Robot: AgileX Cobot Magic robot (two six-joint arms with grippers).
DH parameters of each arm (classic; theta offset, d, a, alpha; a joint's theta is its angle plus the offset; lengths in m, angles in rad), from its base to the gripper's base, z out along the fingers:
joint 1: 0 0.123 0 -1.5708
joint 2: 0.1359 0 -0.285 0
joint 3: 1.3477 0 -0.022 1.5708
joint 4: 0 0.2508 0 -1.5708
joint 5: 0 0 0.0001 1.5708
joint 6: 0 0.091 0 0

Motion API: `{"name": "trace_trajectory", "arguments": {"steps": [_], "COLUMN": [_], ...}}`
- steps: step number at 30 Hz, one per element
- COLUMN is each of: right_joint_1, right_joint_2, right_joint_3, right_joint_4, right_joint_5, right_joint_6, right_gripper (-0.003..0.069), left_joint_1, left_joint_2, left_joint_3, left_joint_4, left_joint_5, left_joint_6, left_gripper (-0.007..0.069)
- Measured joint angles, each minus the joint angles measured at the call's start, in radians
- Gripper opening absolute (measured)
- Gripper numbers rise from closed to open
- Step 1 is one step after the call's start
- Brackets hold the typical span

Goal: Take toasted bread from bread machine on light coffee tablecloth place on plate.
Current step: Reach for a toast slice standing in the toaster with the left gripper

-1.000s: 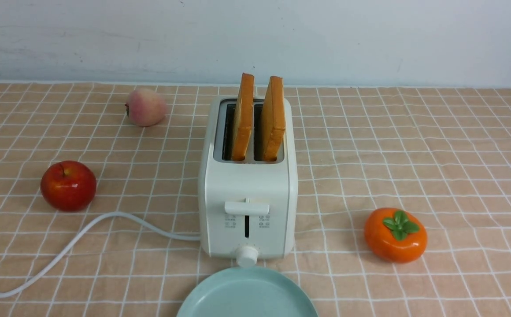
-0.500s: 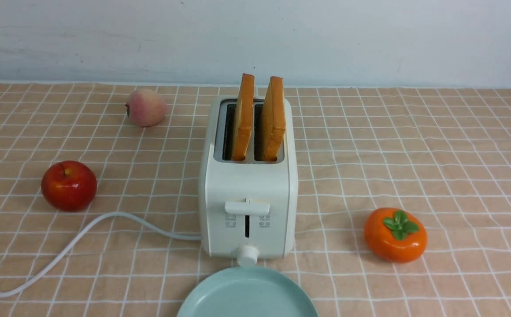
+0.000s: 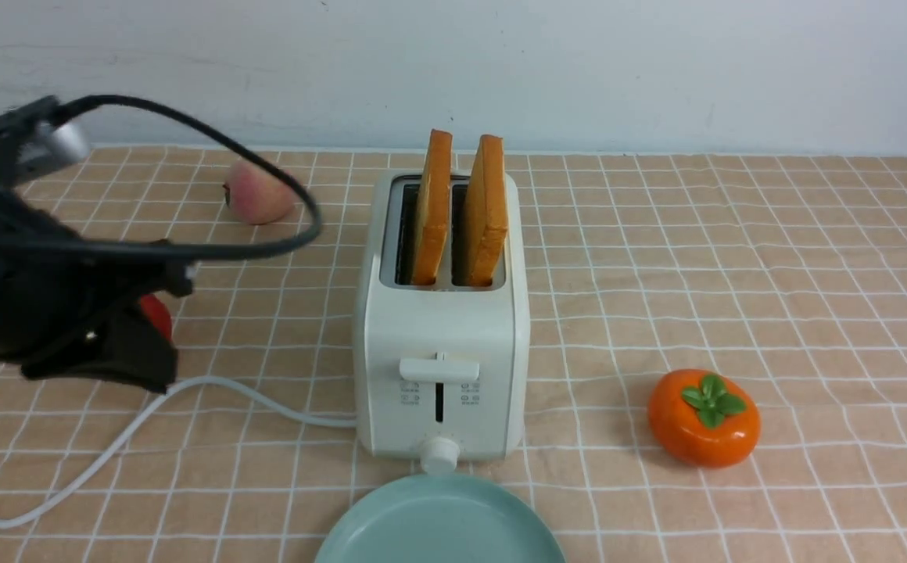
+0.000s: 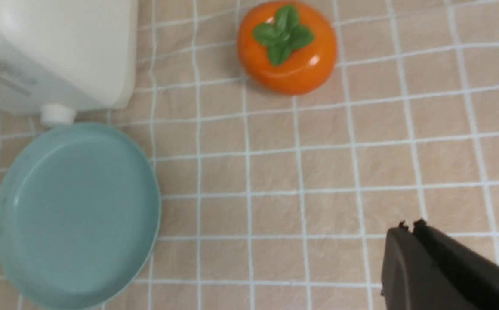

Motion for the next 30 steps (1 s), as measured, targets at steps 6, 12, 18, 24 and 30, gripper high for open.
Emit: {"name": "trace_trajectory", "arguments": {"steps": [6,12,18,24,30], "right_joint_1": [0.0,0.0,0.0,0.0,0.0], "right_joint_2": [0.001,0.001,0.001,0.001,0.001], "right_joint_3": [0.094,0.153,0.156,0.156,0.156], "right_joint_4": [0.194,0.271,0.298,0.301,0.303], "right_joint_5": [-0.01,-0.037,-0.045,-0.06,-0.065], "right_joint_6": [-0.16,-0.241,-0.251,-0.252,-0.255], "right_gripper": [0.0012,0.0015,0.0018,0.0023,0.0033], "left_joint_1": [-0.264,-0.346,-0.348,-0.348,-0.348], "left_joint_2": [0.168,0.301,0.368,0.423,0.481], "left_joint_3": [-0.24,-0.378,-0.4,-0.4,-0.4], "left_joint_4": [0.083,0.2,0.231,0.238,0.313], "left_joint_5": [-0.056,-0.186,-0.358,-0.415,-0.427], "left_joint_6": [-0.017,-0.088,-0.095,-0.094,-0.091], "left_gripper": [-0.0014,-0.0004,0.0204,0.0451,0.0473]}}
